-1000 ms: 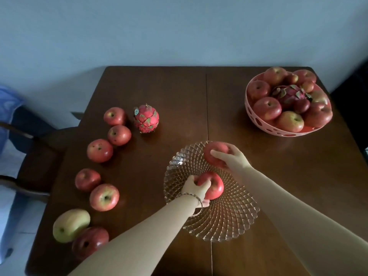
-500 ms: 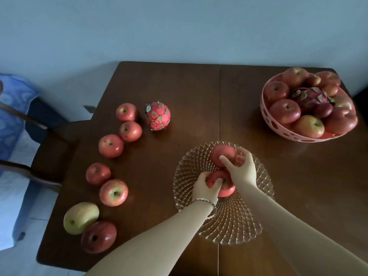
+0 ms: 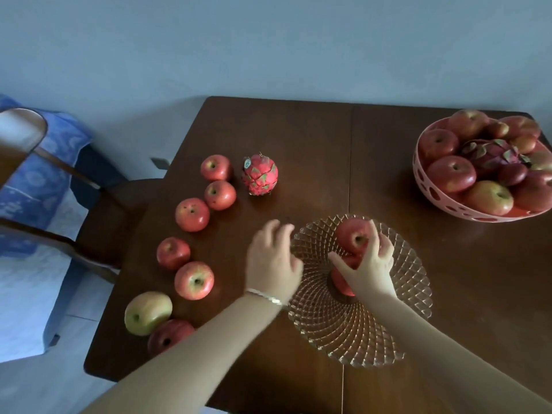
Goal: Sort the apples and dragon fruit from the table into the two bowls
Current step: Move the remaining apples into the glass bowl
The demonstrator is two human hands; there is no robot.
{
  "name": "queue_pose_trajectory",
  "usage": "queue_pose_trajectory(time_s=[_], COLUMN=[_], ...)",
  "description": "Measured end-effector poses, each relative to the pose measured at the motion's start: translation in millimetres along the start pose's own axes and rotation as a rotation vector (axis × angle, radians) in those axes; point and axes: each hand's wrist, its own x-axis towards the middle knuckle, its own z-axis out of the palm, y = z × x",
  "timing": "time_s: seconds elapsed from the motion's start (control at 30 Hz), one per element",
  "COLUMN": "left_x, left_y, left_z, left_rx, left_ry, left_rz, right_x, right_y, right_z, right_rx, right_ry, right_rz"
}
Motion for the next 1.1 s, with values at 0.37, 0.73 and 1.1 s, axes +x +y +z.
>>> queue_pose_trajectory(time_s=[0.37, 0.73, 1.1], left_x=[-10.7, -3.8, -0.8], left_y=[-96.6, 51.6, 67.7], left_z=[-27.4, -35.0, 27.3], left_rx=[0.723, -0.076, -0.406], left_ry=[-0.788, -0.266, -0.542], left_rz=[-0.307, 0.243, -0.362], right_x=[-3.8, -37.1, -1.7], right_y=[0.6, -29.9, 35.4], right_z=[6.3, -40.0, -69.8], right_rx=[-0.089, 0.432, 0.697], right_ry=[-0.031, -0.216, -0.09], right_rz=[-0.035, -0.06, 0.43])
